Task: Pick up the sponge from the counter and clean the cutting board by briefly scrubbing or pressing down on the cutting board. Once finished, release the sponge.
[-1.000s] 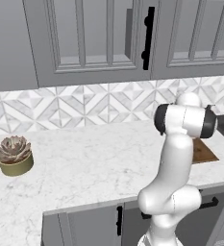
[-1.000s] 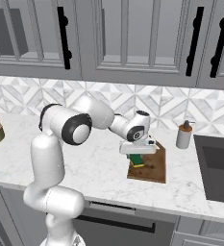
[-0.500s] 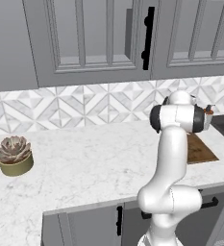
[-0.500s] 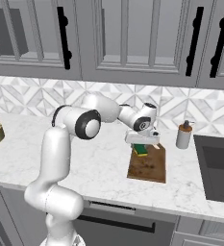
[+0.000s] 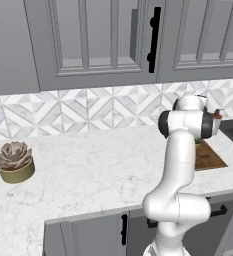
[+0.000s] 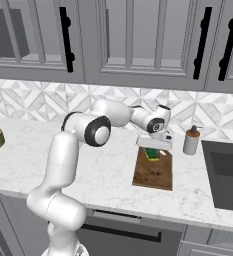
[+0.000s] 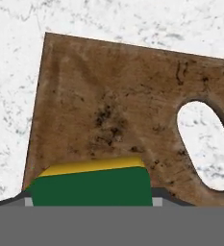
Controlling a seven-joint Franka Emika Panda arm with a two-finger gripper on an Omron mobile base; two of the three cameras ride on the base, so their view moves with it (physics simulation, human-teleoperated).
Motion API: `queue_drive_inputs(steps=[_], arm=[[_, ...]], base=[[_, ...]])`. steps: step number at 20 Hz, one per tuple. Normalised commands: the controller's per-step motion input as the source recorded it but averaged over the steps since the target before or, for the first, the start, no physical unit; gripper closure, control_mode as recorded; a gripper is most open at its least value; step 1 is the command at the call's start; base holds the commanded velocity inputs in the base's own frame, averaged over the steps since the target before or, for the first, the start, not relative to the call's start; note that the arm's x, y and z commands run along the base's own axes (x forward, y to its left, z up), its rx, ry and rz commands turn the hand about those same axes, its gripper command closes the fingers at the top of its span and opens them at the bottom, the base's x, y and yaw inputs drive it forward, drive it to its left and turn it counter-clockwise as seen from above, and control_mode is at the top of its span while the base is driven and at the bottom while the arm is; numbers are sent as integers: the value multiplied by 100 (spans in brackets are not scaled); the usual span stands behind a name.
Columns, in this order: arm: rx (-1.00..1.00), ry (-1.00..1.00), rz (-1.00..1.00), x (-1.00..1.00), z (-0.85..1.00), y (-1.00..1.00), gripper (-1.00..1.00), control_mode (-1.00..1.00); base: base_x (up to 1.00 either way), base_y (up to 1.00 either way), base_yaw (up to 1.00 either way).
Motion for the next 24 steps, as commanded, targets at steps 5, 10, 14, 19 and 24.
queue_drive_inputs(steps=[5, 10, 14, 19, 24], arm=[[1, 0, -2, -91, -11, -12, 100, -100], [0, -1, -2, -97, -31, 14, 100, -100], [0, -5, -7, -87, -26, 9, 100, -100], [-4, -12, -11, -66, -6, 0, 100, -100], [-7, -12, -12, -35, 0, -10, 100, -100]], base=[[0, 0, 0], [0, 0, 0], [0, 0, 0], [0, 0, 0], [0, 0, 0]])
